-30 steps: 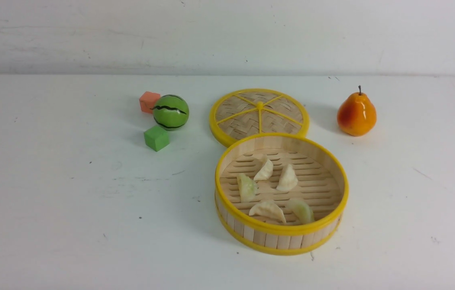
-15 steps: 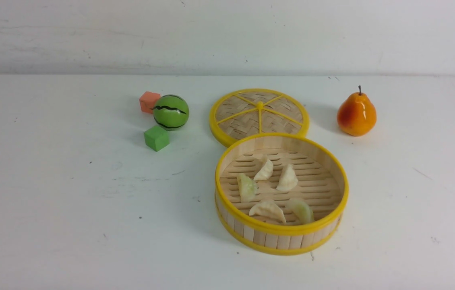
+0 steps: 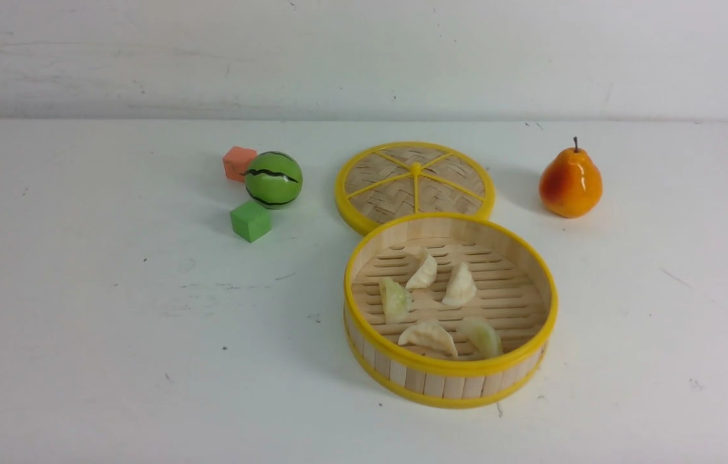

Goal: Put the dumplings into the steamer on the white table.

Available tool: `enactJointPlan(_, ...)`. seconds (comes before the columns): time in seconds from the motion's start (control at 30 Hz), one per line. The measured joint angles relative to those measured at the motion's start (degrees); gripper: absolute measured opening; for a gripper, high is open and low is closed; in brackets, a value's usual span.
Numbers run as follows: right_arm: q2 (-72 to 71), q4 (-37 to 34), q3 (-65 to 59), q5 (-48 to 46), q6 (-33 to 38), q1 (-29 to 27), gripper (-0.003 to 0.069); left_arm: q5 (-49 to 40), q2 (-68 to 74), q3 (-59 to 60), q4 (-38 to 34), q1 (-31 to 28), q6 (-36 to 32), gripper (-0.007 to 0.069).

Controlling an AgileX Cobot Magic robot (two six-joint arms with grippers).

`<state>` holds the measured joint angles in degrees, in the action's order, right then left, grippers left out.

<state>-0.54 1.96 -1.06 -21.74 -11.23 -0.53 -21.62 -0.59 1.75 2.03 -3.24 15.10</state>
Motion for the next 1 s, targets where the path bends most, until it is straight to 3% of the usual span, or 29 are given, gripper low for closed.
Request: enactJointPlan(1.0, 0.00, 0.00, 0.00, 0.00, 0.00, 0.00, 0.0130, 0.00, 0.00, 0.00, 0.00, 0.00, 0.00, 0.0020)
